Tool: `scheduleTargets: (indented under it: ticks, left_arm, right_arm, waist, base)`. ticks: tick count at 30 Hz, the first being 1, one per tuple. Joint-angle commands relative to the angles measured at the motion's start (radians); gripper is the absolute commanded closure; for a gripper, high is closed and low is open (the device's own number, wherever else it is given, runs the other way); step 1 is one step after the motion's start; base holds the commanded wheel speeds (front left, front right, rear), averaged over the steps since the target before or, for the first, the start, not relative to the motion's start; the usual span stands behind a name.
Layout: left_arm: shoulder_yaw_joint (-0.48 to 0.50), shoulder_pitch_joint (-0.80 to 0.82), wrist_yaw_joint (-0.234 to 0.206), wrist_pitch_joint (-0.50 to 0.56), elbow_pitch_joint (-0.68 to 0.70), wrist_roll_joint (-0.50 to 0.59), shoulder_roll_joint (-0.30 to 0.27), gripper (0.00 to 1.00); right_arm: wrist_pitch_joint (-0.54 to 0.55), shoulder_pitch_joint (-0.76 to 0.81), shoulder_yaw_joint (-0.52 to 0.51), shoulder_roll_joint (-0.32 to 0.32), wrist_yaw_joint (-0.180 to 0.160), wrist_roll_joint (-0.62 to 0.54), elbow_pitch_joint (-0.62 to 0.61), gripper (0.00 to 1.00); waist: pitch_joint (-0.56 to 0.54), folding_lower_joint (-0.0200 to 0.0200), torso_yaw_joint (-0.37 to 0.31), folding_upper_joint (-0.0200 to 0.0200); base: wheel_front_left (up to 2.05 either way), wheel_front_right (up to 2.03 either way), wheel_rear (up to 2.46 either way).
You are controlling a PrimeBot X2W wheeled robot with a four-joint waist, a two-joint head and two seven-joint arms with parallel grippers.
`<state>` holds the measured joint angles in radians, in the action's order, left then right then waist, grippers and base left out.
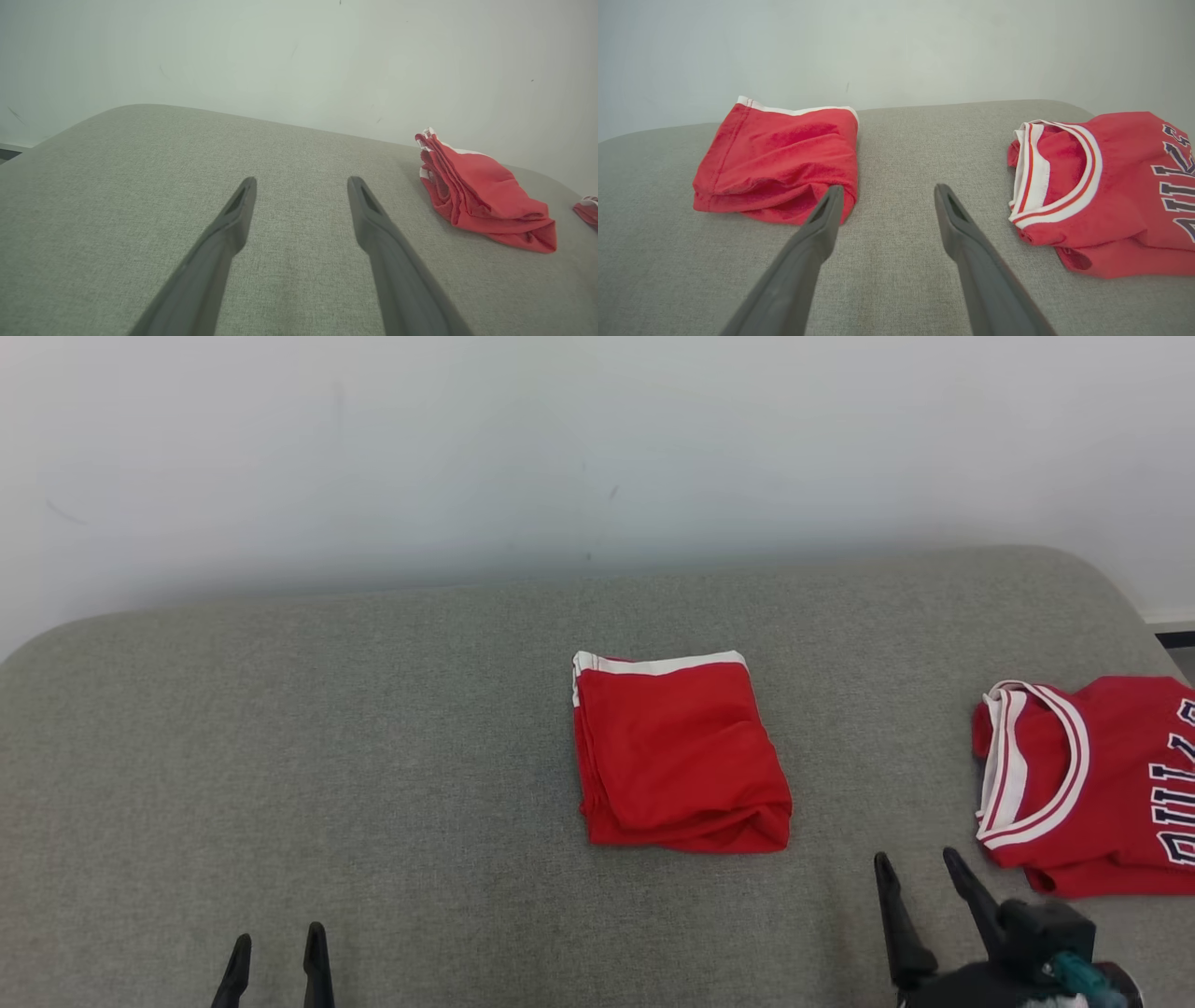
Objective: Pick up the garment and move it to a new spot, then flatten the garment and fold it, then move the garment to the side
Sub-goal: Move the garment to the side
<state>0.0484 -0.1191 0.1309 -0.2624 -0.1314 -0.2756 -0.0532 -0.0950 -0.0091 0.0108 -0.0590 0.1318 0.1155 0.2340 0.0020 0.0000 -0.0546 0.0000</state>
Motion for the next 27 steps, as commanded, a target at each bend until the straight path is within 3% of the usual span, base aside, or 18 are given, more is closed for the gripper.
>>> scheduleTargets:
  ticks: [1, 6, 17, 27]
  left_arm:
    - [0.004, -0.01, -0.001, -0.003, 0.005, 0.001, 0.002, 0.0]
    - [0.006, 0.003, -0.001, -0.003, 0.017, 0.003, 0.002, 0.0]
    - [-0.031, 0.123, -0.001, -0.003, 0.059, -0.01, 0.003, 0.0]
    - [-0.056, 0.186, -0.001, -0.003, 0.06, -0.034, 0.003, 0.0]
  right_arm:
    - [0.011, -0.029, -0.005, 0.001, -0.003, 0.017, -0.015, 0.0]
    - [0.116, -0.142, -0.004, -0.006, -0.003, 0.042, -0.038, 0.0]
    - [0.559, -0.534, -0.022, -0.041, -0.003, 0.123, 0.109, 0.0]
    - [0.699, -0.666, -0.06, -0.023, -0.003, 0.104, 0.246, 0.0]
  waist:
    - [0.003, 0.0, -0.004, 0.0]
    - [0.028, 0.0, -0.005, 0.0]
    - [0.203, 0.0, 0.059, 0.0]
    - [0.302, 0.0, 0.116, 0.0]
  base:
    - [0.0, 0.0, 0.0]
    - [0.0, 0.0, 0.0]
    - [0.0, 0.0, 0.0]
    - [0.0, 0.0, 0.0]
